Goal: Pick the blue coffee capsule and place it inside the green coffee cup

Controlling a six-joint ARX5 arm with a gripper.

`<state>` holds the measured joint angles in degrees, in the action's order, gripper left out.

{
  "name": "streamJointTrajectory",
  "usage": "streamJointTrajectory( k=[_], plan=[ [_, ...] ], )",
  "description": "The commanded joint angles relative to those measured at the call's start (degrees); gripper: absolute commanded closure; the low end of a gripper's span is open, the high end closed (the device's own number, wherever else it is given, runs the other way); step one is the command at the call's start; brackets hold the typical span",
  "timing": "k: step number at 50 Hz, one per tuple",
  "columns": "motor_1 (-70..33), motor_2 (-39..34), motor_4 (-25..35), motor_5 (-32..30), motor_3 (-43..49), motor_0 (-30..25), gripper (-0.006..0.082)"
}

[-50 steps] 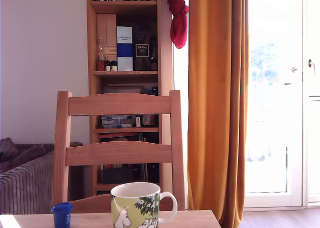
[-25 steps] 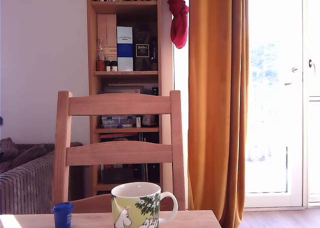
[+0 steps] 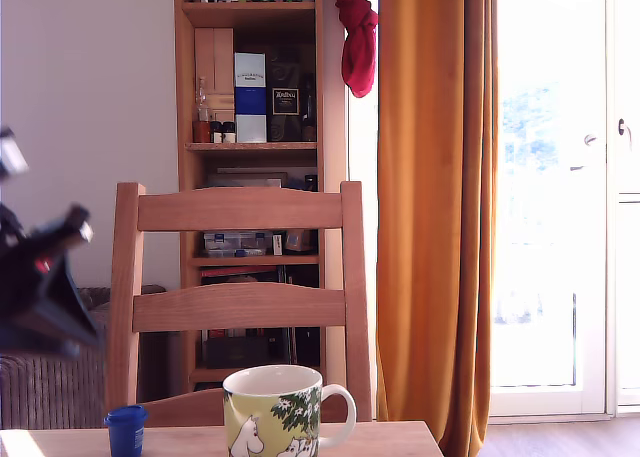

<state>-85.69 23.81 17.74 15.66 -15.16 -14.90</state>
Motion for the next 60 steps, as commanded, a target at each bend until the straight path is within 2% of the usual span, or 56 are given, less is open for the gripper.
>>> streamJointTrajectory(
  k=[1, 10, 21, 41, 60],
  plan=[
    [-5.53, 2.82, 0.26, -1.81, 3.39, -0.28, 0.0172],
    [-12.26, 11.43, -1.22, -5.88, 13.11, -0.28, 0.0167],
    [-15.30, 19.04, -7.54, -10.49, 21.27, -0.28, 0.0116],
    [-22.03, 28.83, -8.33, -12.72, 28.41, -0.28, 0.0114],
    [-26.60, 33.03, -7.58, -12.70, 30.34, -0.63, 0.0114]
  ],
)
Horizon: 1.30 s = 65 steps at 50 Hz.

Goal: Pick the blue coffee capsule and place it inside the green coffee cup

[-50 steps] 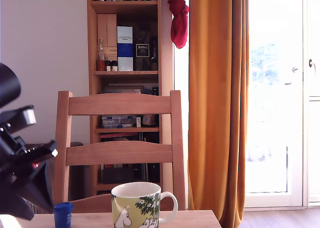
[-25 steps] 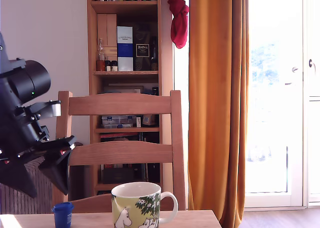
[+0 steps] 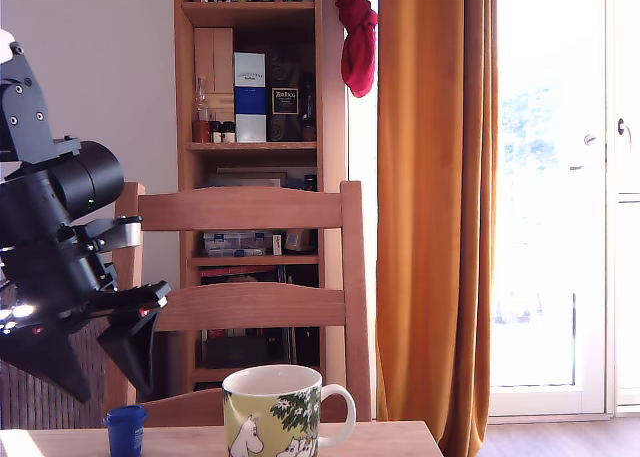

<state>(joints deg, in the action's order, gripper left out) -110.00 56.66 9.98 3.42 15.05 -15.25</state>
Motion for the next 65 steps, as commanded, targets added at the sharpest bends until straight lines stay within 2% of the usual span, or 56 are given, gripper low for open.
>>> streamJointTrajectory(
  k=[1, 38, 51, 65],
  plan=[
    [-2.51, 0.24, 0.17, -0.46, 0.07, -0.31, 0.0114],
    [-6.36, 3.61, 0.24, -0.13, -0.28, -0.31, 0.0118],
    [-10.56, 7.61, 1.18, 0.20, 3.67, -0.31, 0.0118],
    [-11.19, 8.28, 1.11, 0.22, 5.38, -0.31, 0.0124]
  ],
)
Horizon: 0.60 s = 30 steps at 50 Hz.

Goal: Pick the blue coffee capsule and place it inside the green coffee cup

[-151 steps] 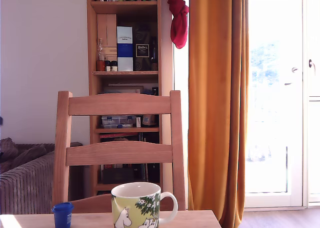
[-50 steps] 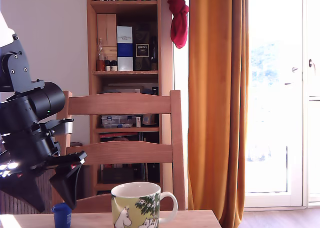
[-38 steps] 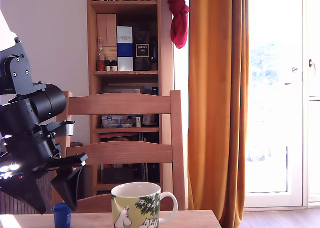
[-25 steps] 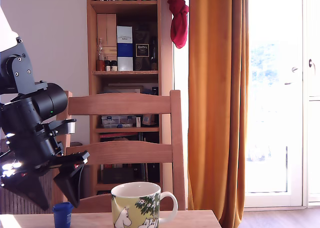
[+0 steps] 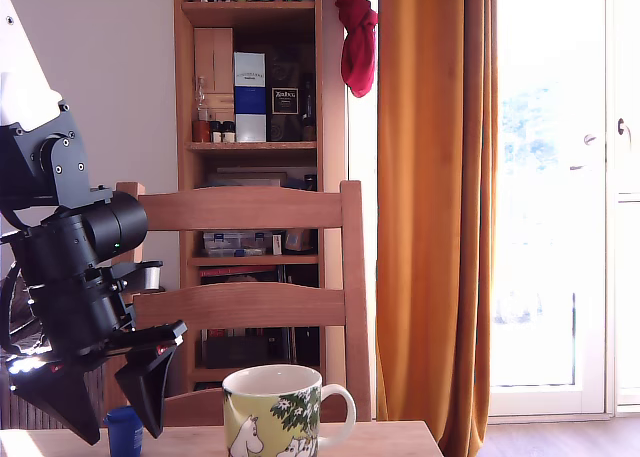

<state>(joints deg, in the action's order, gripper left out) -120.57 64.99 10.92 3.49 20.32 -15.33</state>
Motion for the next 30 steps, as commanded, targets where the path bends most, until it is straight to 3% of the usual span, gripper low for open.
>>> streamJointTrajectory(
  k=[1, 13, 21, 30],
  plan=[
    [-0.61, -0.04, 0.17, 0.15, 0.09, -0.22, 0.0131],
    [-0.61, -0.02, 0.22, 0.13, -1.16, -0.22, 0.0413],
    [-0.61, -0.02, 0.20, 0.13, -1.55, -0.22, 0.0478],
    [-0.61, 0.09, 0.22, 0.00, -2.67, -0.17, 0.0480]
  ],
)
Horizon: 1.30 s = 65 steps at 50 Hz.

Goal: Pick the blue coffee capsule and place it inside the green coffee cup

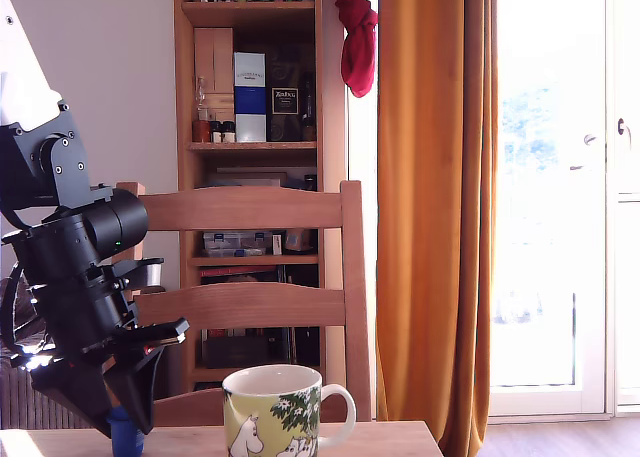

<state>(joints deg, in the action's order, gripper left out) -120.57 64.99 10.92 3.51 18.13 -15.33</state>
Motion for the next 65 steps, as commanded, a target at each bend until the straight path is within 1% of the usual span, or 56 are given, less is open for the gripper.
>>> streamJointTrajectory(
  k=[1, 6, 9, 17, 24, 35, 46, 54, 65],
  plan=[
    [-0.59, 0.22, 0.26, -0.04, -0.42, -0.15, 0.0480],
    [-0.28, 1.18, 1.11, -0.02, 0.37, -0.15, 0.0480],
    [0.66, 1.64, 2.78, 0.00, 1.18, -0.17, 0.0480],
    [4.98, 1.84, 9.40, 1.09, 2.56, -0.22, 0.0480],
    [9.57, 1.84, 13.86, 2.54, 3.13, -0.92, 0.0480],
    [14.32, 1.84, 15.82, 4.07, 2.84, -4.17, 0.0480],
    [14.40, 1.84, 15.04, 4.48, 2.67, -9.57, 0.0480],
    [14.14, 1.84, 11.28, 4.68, 2.93, -12.87, 0.0480],
    [14.05, 1.84, 6.54, 5.20, 3.93, -15.45, 0.0480]
  ],
)
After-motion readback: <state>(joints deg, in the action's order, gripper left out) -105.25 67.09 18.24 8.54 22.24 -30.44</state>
